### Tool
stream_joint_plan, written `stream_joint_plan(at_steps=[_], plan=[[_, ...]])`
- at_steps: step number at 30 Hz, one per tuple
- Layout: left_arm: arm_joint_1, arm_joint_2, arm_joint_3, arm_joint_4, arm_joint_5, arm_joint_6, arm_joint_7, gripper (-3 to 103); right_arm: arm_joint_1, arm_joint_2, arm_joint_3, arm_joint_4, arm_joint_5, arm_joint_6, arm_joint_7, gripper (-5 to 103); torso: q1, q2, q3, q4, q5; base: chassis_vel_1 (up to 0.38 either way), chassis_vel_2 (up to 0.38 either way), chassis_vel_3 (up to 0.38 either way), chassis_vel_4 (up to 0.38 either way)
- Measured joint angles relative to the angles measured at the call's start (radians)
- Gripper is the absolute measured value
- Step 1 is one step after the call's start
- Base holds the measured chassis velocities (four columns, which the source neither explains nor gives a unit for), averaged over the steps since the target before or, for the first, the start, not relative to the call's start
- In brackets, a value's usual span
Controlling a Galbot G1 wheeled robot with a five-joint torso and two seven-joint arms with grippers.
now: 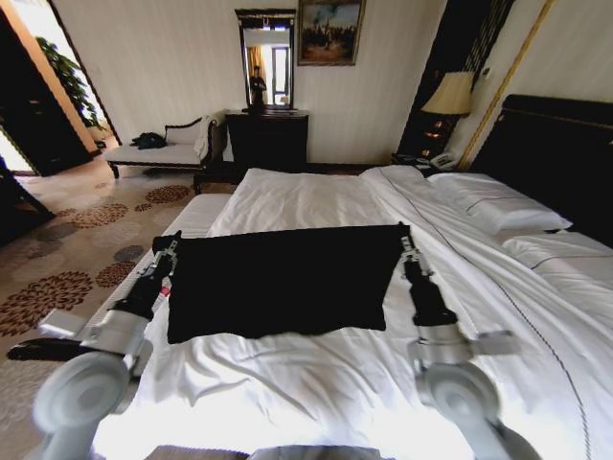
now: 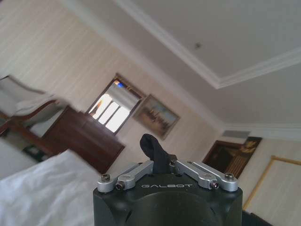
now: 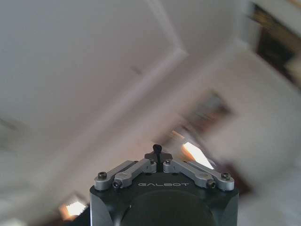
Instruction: Fold the clothes on the bed.
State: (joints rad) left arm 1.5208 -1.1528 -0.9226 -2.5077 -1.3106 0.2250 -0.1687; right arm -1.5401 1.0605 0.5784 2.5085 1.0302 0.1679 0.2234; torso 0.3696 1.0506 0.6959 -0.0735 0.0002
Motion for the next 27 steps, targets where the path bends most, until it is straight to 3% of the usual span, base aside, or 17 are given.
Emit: stream_joint_plan(at_steps=[3,5,6,10,11,14,17,22,27], plan=[[-0.016,0.012,0.036,0.011,-0.004,0.015,-0.039,2,0.049,-0.021,-0.026,0.005,0.024,-0.126,0.182,1,0.0,0.0,0.0,0.0005,0.0004,0.0,0.0,0.0,0.0],[-0.077,0.023,0.12,0.11,0.048,0.019,-0.063,2,0.116,-0.037,-0.077,-0.045,0.022,-0.173,0.211,1,0.0,0.0,0.0,0.0005,-0.0007,0.0,0.0,0.0,0.0],[-0.077,0.023,0.12,0.11,0.048,0.019,-0.063,2,0.116,-0.037,-0.077,-0.045,0.022,-0.173,0.211,1,0.0,0.0,0.0,0.0005,-0.0007,0.0,0.0,0.0,0.0],[-0.287,0.026,0.325,0.464,0.154,0.025,-0.075,2,0.339,-0.049,-0.246,-0.352,0.105,-0.237,0.223,1,0.0,0.0,0.001,0.0002,-0.0004,0.0,0.0,0.0,0.0],[-0.287,0.026,0.325,0.464,0.154,0.025,-0.075,2,0.339,-0.049,-0.246,-0.352,0.105,-0.237,0.223,1,0.0,0.0,0.001,0.0002,-0.0004,0.0,0.0,0.0,0.0],[-0.472,-0.008,0.451,0.779,0.249,0.013,-0.073,2,0.533,-0.018,-0.383,-0.616,0.121,-0.226,0.176,1,0.001,-0.001,0.001,0.0004,-0.001,0.0,0.0,0.0,0.0],[-0.639,-0.054,0.531,1.014,0.297,-0.002,-0.044,2,0.712,0.072,-0.495,-0.929,0.077,-0.163,0.085,1,0.001,-0.001,0.001,0.0005,0.0001,0.0,0.0,0.0,0.0],[-0.738,-0.071,0.569,1.123,0.306,-0.02,-0.005,2,0.805,0.136,-0.535,-1.076,0.048,-0.124,0.034,1,0.001,-0.001,0.001,0.0003,0.0,0.0,0.0,0.0,0.0],[-0.761,-0.054,0.568,1.158,0.261,-0.066,0.088,2,0.823,0.167,-0.526,-1.121,0.051,-0.052,-0.013,1,0.0,0.0,0.0,0.0003,-0.0002,0.0,0.0,0.0,0.0]])
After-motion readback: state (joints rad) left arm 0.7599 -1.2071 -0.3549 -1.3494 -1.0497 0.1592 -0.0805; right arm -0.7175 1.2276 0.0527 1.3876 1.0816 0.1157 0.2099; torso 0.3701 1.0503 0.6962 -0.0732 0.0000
